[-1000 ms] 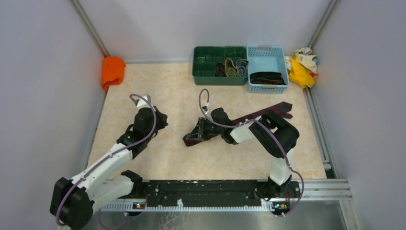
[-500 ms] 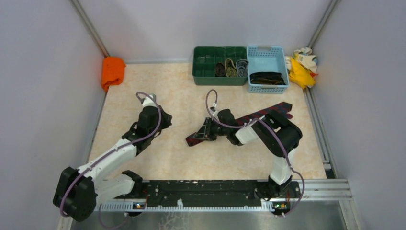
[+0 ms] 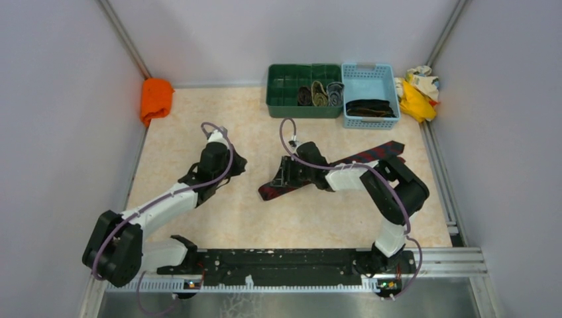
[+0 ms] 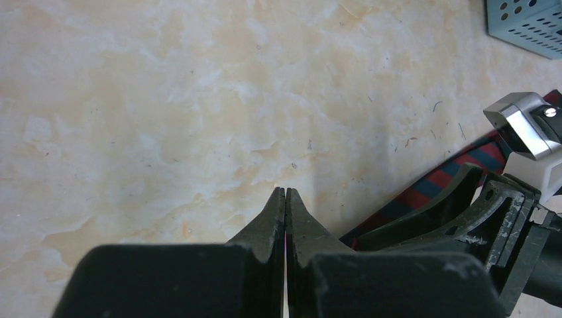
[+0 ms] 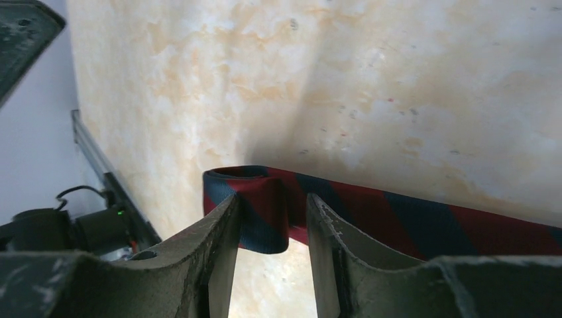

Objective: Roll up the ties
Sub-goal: Roll the tie at the center of the board.

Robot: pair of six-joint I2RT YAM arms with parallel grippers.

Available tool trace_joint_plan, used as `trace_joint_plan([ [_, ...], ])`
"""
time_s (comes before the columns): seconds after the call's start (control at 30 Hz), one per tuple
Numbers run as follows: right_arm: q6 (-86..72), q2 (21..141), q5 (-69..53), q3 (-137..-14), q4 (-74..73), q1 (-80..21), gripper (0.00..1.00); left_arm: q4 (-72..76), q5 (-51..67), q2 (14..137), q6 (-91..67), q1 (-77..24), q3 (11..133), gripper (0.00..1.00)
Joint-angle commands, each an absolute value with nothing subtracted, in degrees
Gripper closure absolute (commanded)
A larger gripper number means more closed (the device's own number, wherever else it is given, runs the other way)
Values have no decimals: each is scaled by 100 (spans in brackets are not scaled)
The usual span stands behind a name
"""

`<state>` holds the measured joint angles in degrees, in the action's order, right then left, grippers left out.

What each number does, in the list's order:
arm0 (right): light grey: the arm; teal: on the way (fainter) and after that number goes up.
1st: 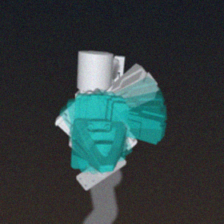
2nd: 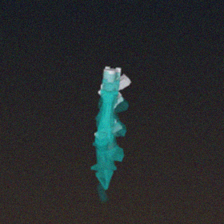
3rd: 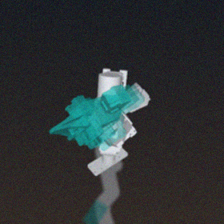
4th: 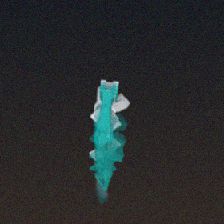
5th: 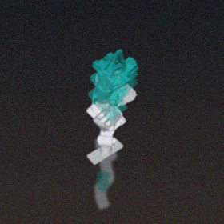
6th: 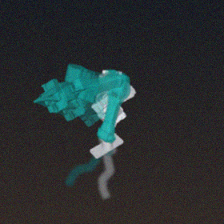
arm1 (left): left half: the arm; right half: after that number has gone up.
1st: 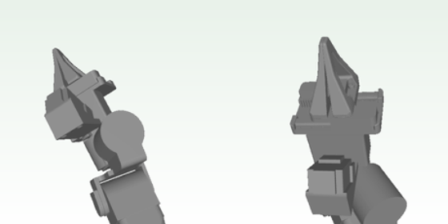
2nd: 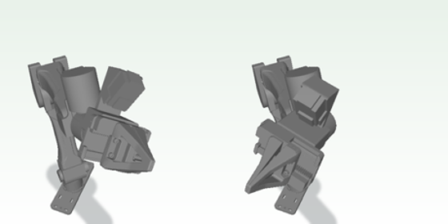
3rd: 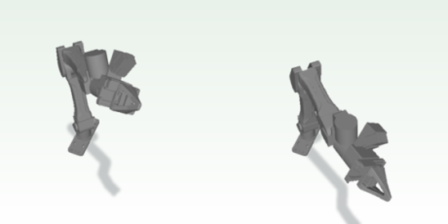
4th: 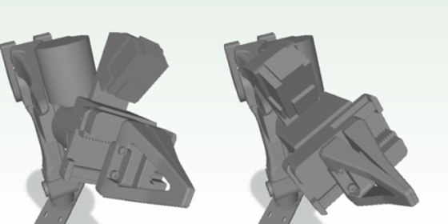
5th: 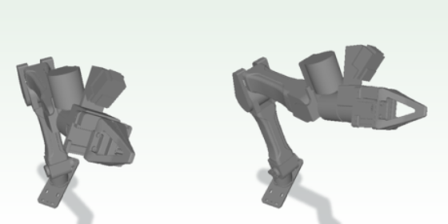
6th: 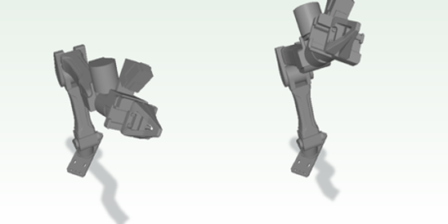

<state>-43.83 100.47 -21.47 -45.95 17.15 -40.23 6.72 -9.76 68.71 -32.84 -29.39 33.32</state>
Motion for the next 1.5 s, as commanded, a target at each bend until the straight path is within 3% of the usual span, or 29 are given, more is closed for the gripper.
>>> trace_joint_plan([
  [0.0, -3858, 9760, -1628, -4848, 995, -4052, 60, 984, -696, 7035, -3174, -3002, 3515, 100],
  [0.3, -3277, 9622, -646, -5201, 60, -4409, 68, 1256, -125, 7468, -2973, -3096, 3630, 100],
  [0.73, -3179, 9304, -639, -5480, 9, -4675, 70, 2141, 814, 8964, -2730, -3101, 3614, 100],
  [0.97, -3120, 8933, -543, -5450, -284, -4730, 75, 2264, 954, 9119, -2675, -3102, 3607, 100],
  [1.03, -3107, 8719, -485, -5368, -423, -4795, 79, 2254, 985, 9182, -2644, -3095, 3647, 100],
  [1.17, -3125, 8398, -432, -5081, -579, -5054, 100, 2228, 1000, 9360, -2631, -3096, 3726, 100],
  [1.47, -3756, 8671, -772, -4116, 710, -5405, 100, 2146, 1182, 9694, -2650, -3087, 3807, 100],
])
